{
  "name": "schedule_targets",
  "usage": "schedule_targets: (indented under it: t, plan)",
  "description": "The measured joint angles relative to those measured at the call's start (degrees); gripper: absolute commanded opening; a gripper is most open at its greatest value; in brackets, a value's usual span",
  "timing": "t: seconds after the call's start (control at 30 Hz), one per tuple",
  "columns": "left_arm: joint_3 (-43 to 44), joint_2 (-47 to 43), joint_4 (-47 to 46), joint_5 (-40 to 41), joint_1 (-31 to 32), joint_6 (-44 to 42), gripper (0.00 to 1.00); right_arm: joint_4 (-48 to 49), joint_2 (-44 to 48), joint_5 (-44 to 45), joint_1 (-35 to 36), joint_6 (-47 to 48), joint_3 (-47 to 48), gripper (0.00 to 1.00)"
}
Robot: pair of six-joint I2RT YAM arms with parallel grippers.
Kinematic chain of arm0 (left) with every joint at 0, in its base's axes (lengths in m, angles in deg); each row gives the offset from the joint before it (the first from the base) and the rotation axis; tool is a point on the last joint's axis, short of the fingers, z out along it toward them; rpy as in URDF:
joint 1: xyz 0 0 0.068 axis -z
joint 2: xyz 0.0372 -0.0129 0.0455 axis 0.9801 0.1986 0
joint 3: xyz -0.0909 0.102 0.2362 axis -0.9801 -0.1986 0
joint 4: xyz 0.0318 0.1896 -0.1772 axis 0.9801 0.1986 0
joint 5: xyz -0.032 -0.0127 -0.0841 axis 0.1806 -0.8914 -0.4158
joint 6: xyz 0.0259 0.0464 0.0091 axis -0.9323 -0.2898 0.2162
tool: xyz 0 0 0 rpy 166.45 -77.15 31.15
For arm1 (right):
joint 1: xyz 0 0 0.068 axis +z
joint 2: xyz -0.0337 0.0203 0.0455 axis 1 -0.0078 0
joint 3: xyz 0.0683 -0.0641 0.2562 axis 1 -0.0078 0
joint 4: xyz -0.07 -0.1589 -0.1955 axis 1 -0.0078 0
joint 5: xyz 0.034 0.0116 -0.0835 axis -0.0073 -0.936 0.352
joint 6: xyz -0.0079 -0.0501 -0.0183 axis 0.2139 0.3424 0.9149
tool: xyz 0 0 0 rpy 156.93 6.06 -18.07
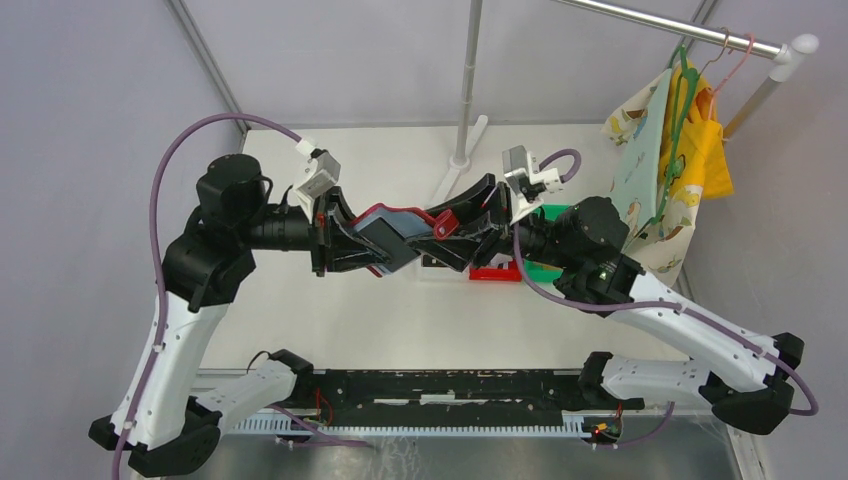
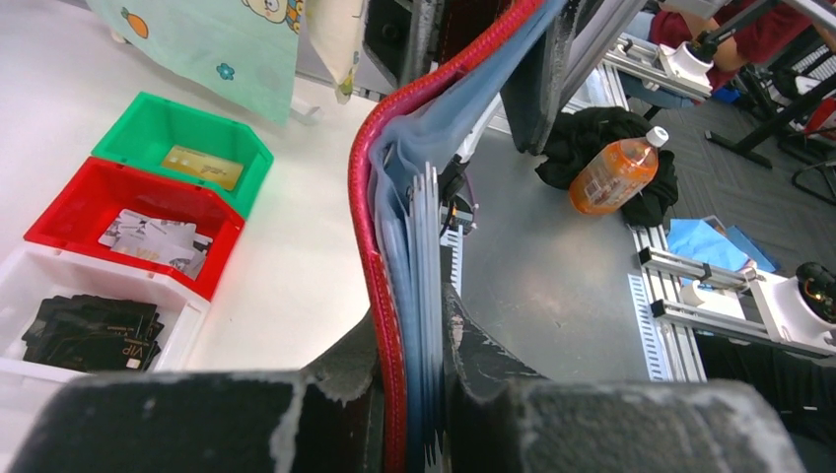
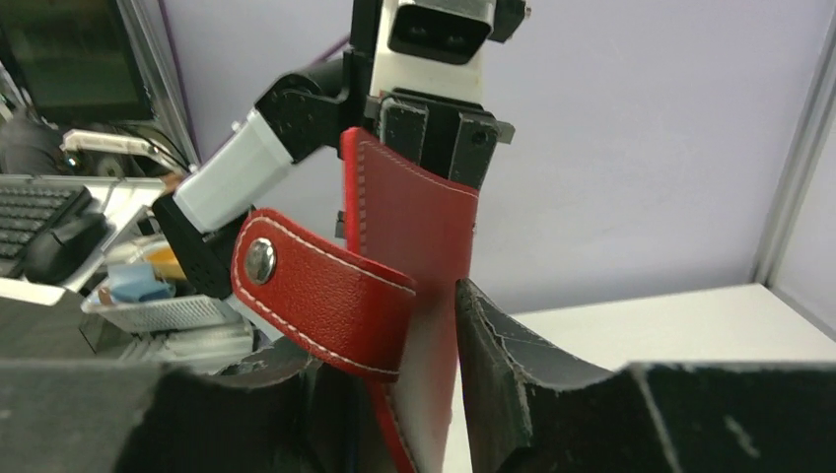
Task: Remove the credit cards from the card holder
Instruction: Remove the credit card from the card holder.
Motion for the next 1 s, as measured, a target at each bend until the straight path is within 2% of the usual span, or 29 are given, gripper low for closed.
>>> schedule_targets:
  t: [0.07,0.23,0.33,0.37,0.47,0.6,0.67,0.73,0.93,0.97,1.0]
  plan:
    - [0.8,0.4,1.8,-0.3,0.0,-1.5,0.03,-4.6,-0.6,-0.1,0.0,2.4,2.5,0.38]
    - [3.2,2.1,7.6,-0.9,-0.1,-6.2,0.04,-11.1,-1.0,-0.3,0.0,6.2,4.3,0.11]
    - [4.2,2.9,10.5,-0.7,-0.3,-8.2,0.04,-12.5,-1.0,-0.3,0.0,7.1,4.3,0.06]
    - [4.3,3.0,10.9,-0.5,-0.3,-8.6,0.03,-12.7,-1.0,-0.2,0.0,7.1,4.3,0.07]
    - [4.8,3.1,11.4,0.6,-0.3,-9.6,0.02,-12.2,-0.8,0.8,0.0,6.6,3.8,0.39]
    - [6.2,3.4,12.8,2.6,-0.2,-11.0,0.02,-9.1,1.9,3.6,0.0,5.3,-1.0,0.46]
    - [7.6,3.9,14.2,3.5,-0.2,-12.4,0.02,-8.7,3.1,4.8,-0.1,5.2,-3.1,0.46]
    - [8.6,4.2,15.2,3.7,-0.2,-13.5,0.02,-8.6,3.5,5.5,0.0,5.3,-3.8,0.41]
    - [8.9,4.3,17.4,3.7,-0.2,-15.0,0.04,-7.6,3.6,6.0,0.0,5.5,-3.8,0.08]
    - [8.9,4.4,17.7,3.7,-0.2,-15.1,0.14,-7.5,3.6,5.9,0.0,5.5,-3.8,0.01]
    - [8.9,4.5,17.7,3.7,-0.2,-15.1,0.34,-7.4,3.5,5.7,-0.1,5.4,-3.8,0.00]
